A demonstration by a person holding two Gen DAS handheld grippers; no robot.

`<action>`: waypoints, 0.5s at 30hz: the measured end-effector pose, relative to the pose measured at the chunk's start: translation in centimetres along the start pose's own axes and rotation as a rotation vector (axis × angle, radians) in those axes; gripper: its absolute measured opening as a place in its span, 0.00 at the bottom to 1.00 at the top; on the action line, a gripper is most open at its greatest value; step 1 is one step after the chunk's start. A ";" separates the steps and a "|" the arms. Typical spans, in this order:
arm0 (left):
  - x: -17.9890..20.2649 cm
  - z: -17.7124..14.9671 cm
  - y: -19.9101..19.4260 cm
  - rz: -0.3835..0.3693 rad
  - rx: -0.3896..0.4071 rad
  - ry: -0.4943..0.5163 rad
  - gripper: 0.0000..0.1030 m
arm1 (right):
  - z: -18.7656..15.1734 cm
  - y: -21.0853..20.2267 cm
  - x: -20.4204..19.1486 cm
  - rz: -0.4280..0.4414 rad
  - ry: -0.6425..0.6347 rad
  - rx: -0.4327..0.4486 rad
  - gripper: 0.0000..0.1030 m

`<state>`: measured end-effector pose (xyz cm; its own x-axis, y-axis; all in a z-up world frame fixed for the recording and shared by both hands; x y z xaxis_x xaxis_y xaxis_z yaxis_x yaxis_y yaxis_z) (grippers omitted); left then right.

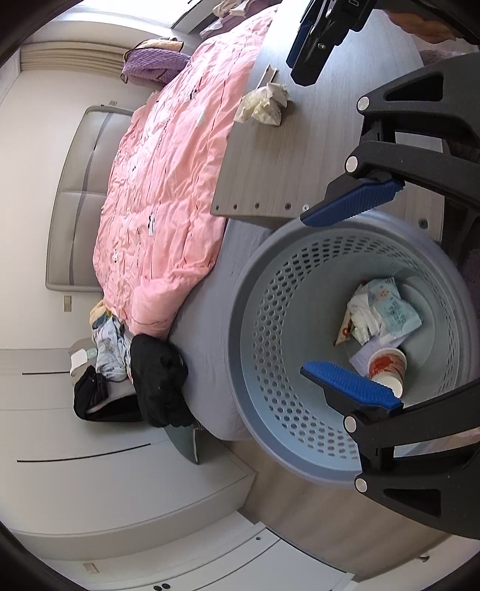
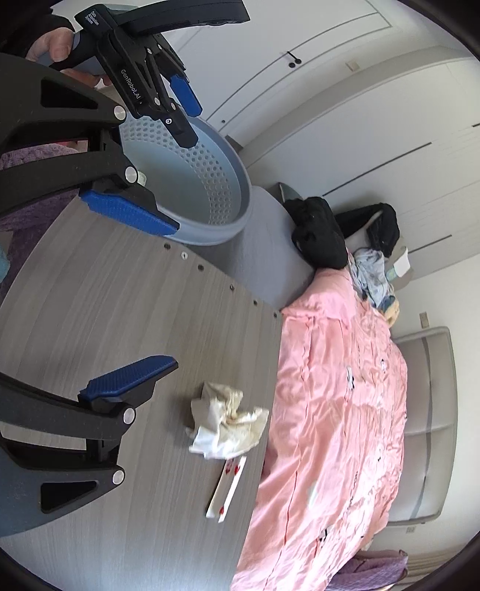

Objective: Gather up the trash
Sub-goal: 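Withdraw both grippers from the basket back over the table, then lower the left gripper onto the crumpled lined paper and close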

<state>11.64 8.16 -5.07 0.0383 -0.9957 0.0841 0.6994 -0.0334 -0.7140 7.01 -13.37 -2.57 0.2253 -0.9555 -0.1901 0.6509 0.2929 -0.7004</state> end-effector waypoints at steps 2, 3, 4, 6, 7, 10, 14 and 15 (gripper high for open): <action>1.8 0.1 0.0 -0.024 -0.002 0.028 0.70 | -0.5 -1.2 1.6 -0.028 0.027 0.018 0.65; 2.7 0.1 0.1 -0.035 -0.002 0.041 0.70 | -0.7 -1.7 2.4 -0.042 0.041 0.026 0.66; 3.6 0.1 0.1 -0.044 -0.003 0.055 0.70 | -1.1 -2.3 3.3 -0.055 0.057 0.032 0.67; 5.3 0.0 0.1 -0.066 -0.006 0.078 0.70 | -1.6 -3.1 4.9 -0.075 0.083 0.037 0.67; 6.2 -0.1 0.1 -0.081 -0.010 0.088 0.70 | -2.0 -3.5 5.7 -0.086 0.097 0.039 0.67; 8.7 -0.4 0.2 -0.113 -0.023 0.116 0.70 | -2.6 -4.7 8.1 -0.117 0.128 0.046 0.67; 11.5 -0.7 0.4 -0.139 -0.038 0.147 0.70 | -3.4 -6.3 10.4 -0.159 0.152 0.062 0.69; 12.1 -0.8 0.4 -0.143 -0.040 0.153 0.70 | -3.6 -6.6 11.0 -0.166 0.157 0.066 0.70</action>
Point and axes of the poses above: each gripper's, at about its wrist camera, not at the fingertips, and y roughly the way its jaws point, x to its right, z to its top, the point moved 4 cm from there along y, roughly the way its jaws point, and after that the axes turned 7 degrees about -y, right-handed, at the moved point
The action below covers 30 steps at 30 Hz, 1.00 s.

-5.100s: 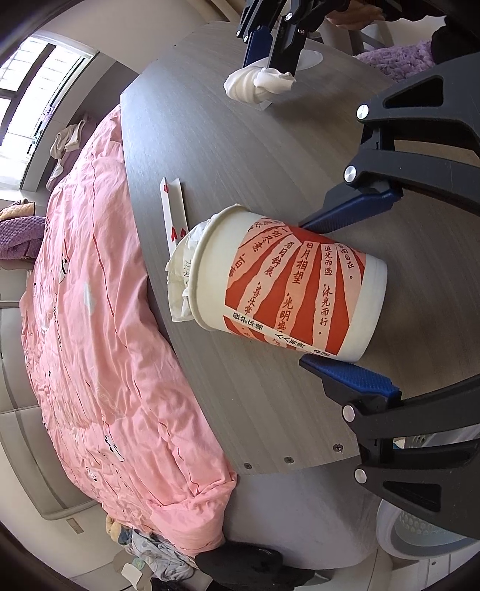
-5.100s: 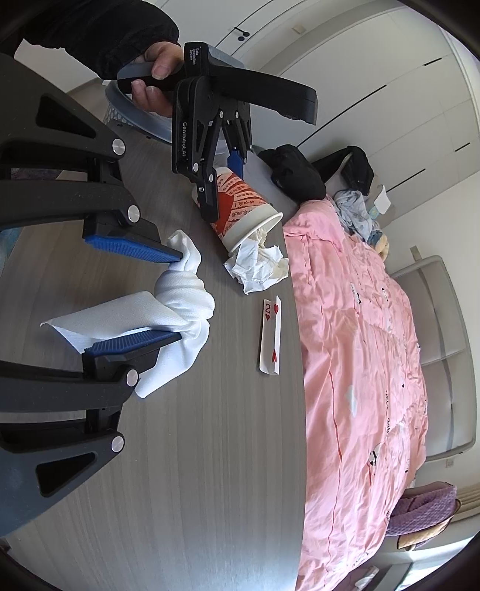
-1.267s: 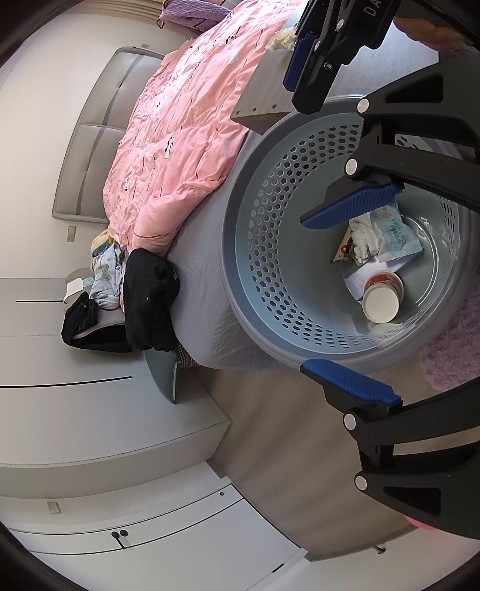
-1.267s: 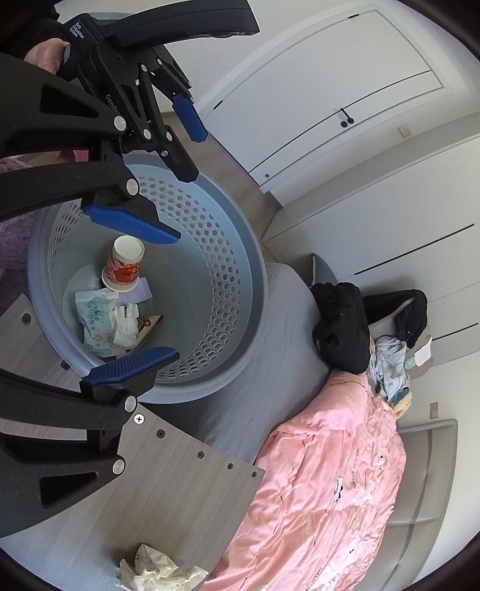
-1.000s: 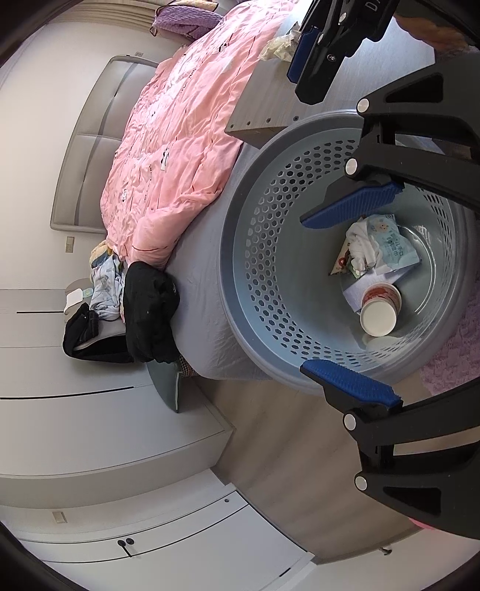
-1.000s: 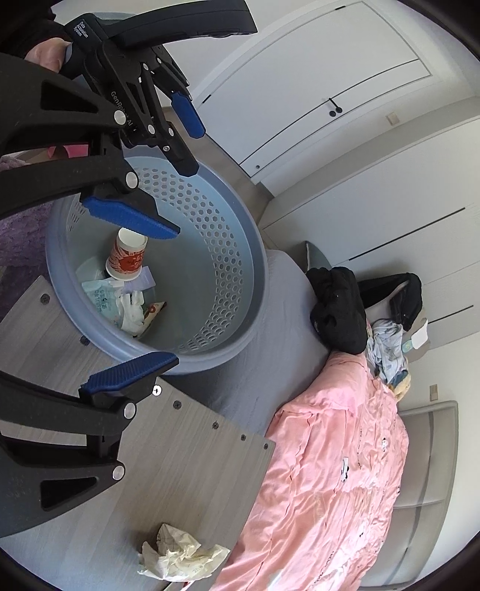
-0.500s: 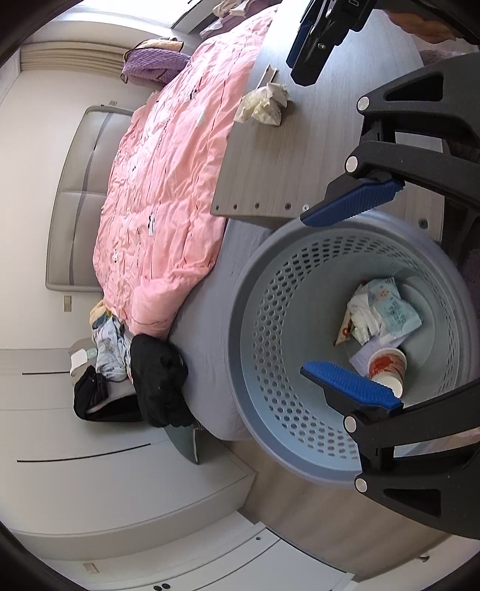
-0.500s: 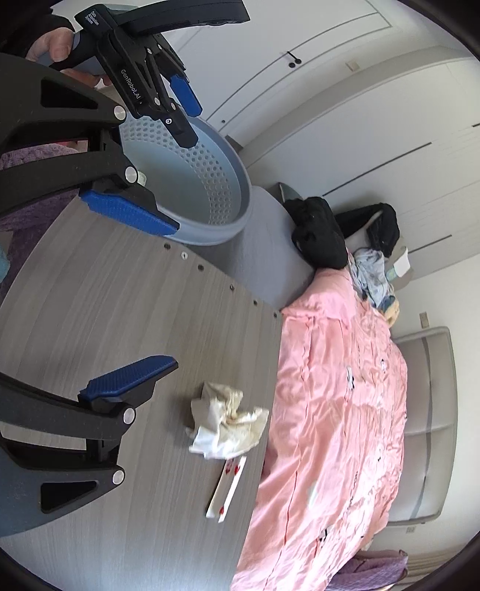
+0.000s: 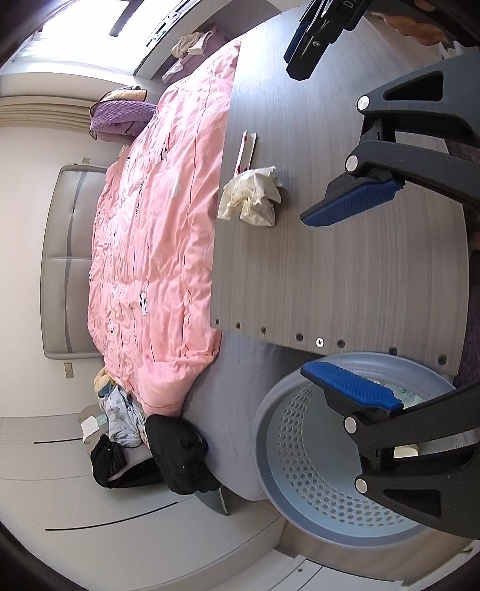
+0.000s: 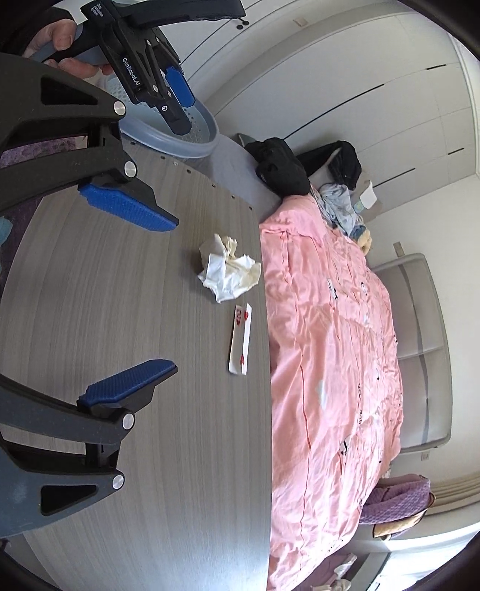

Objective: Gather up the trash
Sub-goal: 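Lower the left gripper onto the crumpled lined paper and close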

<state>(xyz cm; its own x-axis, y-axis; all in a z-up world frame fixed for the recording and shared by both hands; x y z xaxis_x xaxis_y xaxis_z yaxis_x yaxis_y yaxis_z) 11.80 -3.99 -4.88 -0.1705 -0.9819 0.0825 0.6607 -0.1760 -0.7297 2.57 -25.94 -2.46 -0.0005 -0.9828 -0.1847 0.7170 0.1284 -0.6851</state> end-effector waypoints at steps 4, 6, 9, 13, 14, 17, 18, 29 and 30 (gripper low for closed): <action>2.0 0.1 0.3 -0.013 -0.008 0.020 0.70 | -0.3 -0.7 2.0 -0.018 0.012 0.013 0.72; 2.9 0.2 0.6 -0.015 -0.014 0.029 0.71 | -0.5 -1.0 2.8 -0.017 0.024 0.017 0.72; 3.8 0.4 1.0 -0.017 -0.023 0.040 0.70 | -0.7 -1.2 3.8 -0.013 0.041 0.021 0.73; 4.9 0.7 1.3 -0.016 -0.028 0.054 0.70 | -0.8 -1.2 4.7 -0.009 0.058 0.022 0.74; 5.1 0.8 1.4 -0.015 -0.028 0.057 0.70 | -0.8 -1.2 4.9 -0.008 0.062 0.022 0.74; 5.7 1.1 1.6 -0.015 -0.034 0.060 0.71 | -0.6 -1.1 5.4 -0.006 0.070 0.015 0.74; 5.9 1.3 1.6 -0.016 -0.034 0.059 0.71 | -0.5 -1.1 5.6 -0.004 0.071 0.015 0.74; 7.2 3.3 2.7 -0.020 -0.041 0.084 0.72 | 0.3 -0.2 7.1 0.003 0.098 0.018 0.74; 7.3 3.5 3.0 -0.024 -0.047 0.085 0.72 | 0.3 0.0 7.2 0.004 0.100 0.016 0.74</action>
Point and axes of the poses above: each gripper's, at about its wrist camera, not at the fingertips, and y roughly the way its jaws point, x to its right, z to its top, the point moved 4 cm from there along y, roughly the way its jaws point, and after that the axes turned 7 degrees about -y, right-handed, at the moved point
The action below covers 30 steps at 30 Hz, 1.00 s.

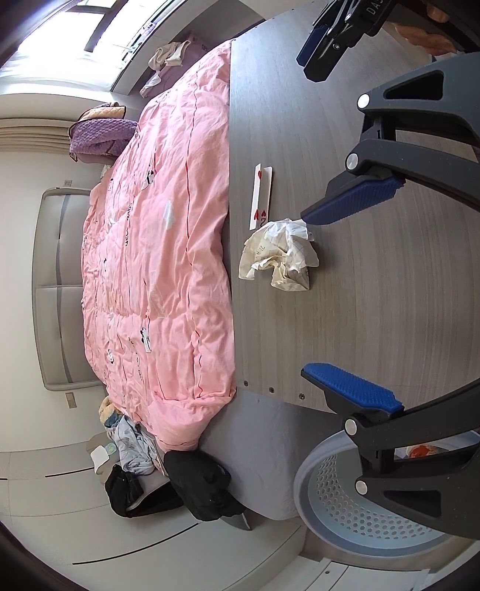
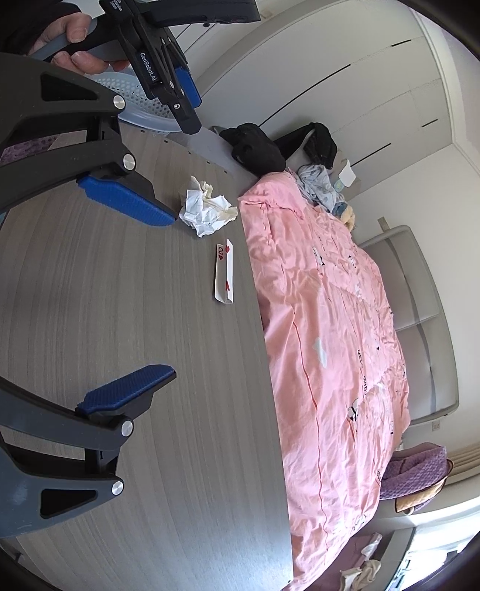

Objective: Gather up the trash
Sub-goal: 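Lower the left gripper onto the crumpled lined paper and close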

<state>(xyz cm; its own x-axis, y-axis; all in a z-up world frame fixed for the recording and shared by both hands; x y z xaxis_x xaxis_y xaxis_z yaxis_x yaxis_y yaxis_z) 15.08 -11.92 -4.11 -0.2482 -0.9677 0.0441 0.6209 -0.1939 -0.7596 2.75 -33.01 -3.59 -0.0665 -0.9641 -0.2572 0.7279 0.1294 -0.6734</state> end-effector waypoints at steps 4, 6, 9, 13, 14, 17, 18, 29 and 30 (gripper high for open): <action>0.7 0.8 1.7 -0.021 -0.029 0.007 0.72 | 0.0 0.4 0.0 0.001 0.001 -0.009 0.74; 1.1 1.2 2.5 -0.030 -0.041 0.013 0.72 | 0.1 0.5 0.1 0.000 0.004 -0.010 0.74; 1.8 1.8 3.9 -0.049 -0.065 0.020 0.73 | 0.3 0.5 0.3 -0.005 0.007 -0.010 0.74; 2.6 2.4 5.8 -0.079 -0.111 0.032 0.73 | 0.4 0.8 0.7 -0.015 0.015 -0.016 0.74; 2.8 2.5 6.2 -0.082 -0.118 0.037 0.73 | 0.3 0.9 0.8 -0.016 0.017 -0.017 0.74; 3.3 2.6 7.4 -0.095 -0.147 0.052 0.74 | 0.3 1.0 0.9 -0.017 0.019 -0.019 0.74; 3.4 2.6 7.8 -0.094 -0.155 0.057 0.74 | 0.3 1.0 1.0 -0.018 0.019 -0.020 0.74; 3.7 2.5 10.4 -0.064 -0.187 0.104 0.74 | 0.3 1.6 1.1 -0.017 0.022 -0.031 0.74; 3.6 2.5 10.6 -0.060 -0.191 0.106 0.74 | 0.3 1.6 1.0 -0.016 0.021 -0.032 0.74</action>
Point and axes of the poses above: each gripper's, at about its wrist camera, not at the fingertips, and y roughly the way its jaws point, x to its right, z to its top, the point moved 4 cm from there along y, roughly the way its jaws point, and after that the axes turned 7 degrees about -y, right-handed, at the moved point
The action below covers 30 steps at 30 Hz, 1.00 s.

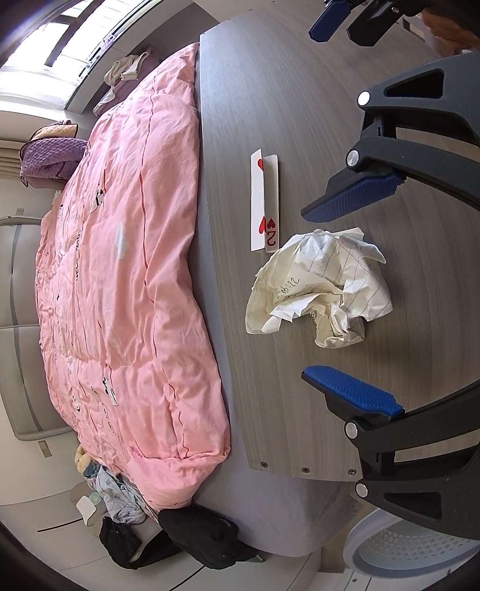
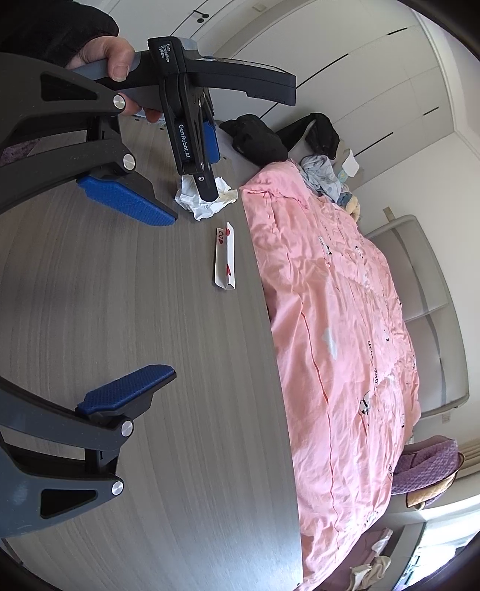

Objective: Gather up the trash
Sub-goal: 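Lower the left gripper onto the crumpled lined paper and close, then lift the crumpled paper with the left gripper while the right gripper grasps the playing card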

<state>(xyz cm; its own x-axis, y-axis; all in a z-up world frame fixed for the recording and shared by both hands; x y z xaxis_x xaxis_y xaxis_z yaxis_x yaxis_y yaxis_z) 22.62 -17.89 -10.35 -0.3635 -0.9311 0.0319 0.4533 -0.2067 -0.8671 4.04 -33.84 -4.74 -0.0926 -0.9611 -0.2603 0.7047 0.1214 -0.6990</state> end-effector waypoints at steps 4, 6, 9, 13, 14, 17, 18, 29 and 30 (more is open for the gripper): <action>-0.1 -0.1 0.4 -0.003 -0.011 0.001 0.74 | 0.0 0.1 -0.2 0.002 -0.004 -0.002 0.74; -0.1 -0.2 0.7 -0.001 -0.015 0.002 0.74 | 0.1 0.1 -0.2 0.001 -0.004 -0.002 0.74; -0.1 -0.3 1.1 -0.005 -0.024 0.000 0.74 | 0.1 0.1 -0.2 0.001 -0.005 -0.002 0.74; -0.1 -0.4 1.4 -0.014 -0.028 -0.001 0.74 | 0.0 0.1 -0.4 0.001 -0.003 -0.004 0.74; -0.1 -0.4 1.5 -0.016 -0.027 -0.002 0.74 | -0.1 0.2 -0.4 0.002 -0.002 -0.006 0.74; -0.1 -0.5 1.8 -0.023 -0.030 -0.005 0.73 | -0.2 0.4 -0.5 0.002 -0.001 -0.010 0.74; -0.1 -0.6 1.8 -0.028 -0.031 -0.007 0.70 | -0.2 0.4 -0.5 0.001 0.000 -0.011 0.74; -1.1 -1.1 1.1 -0.039 0.008 -0.048 0.57 | -0.2 1.2 -0.5 -0.002 0.007 -0.025 0.74; -1.4 -1.2 0.9 -0.038 0.014 -0.054 0.57 | -0.1 1.4 -0.7 -0.003 0.006 -0.026 0.74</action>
<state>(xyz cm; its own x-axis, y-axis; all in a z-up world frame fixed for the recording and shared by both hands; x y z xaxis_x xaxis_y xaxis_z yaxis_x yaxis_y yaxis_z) 22.50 -16.39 -11.76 -0.3363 -0.9372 0.0922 0.4511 -0.2463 -0.8578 5.00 -32.97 -5.62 -0.0990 -0.9599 -0.2623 0.6859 0.1251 -0.7168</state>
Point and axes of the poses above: each gripper's, at about its wrist camera, not at the fingertips, and y roughly the way its jaws point, x to its right, z to its top, the point moved 4 cm from there along y, roughly the way its jaws point, and after that the axes turned 7 degrees about -y, right-handed, at the moved point
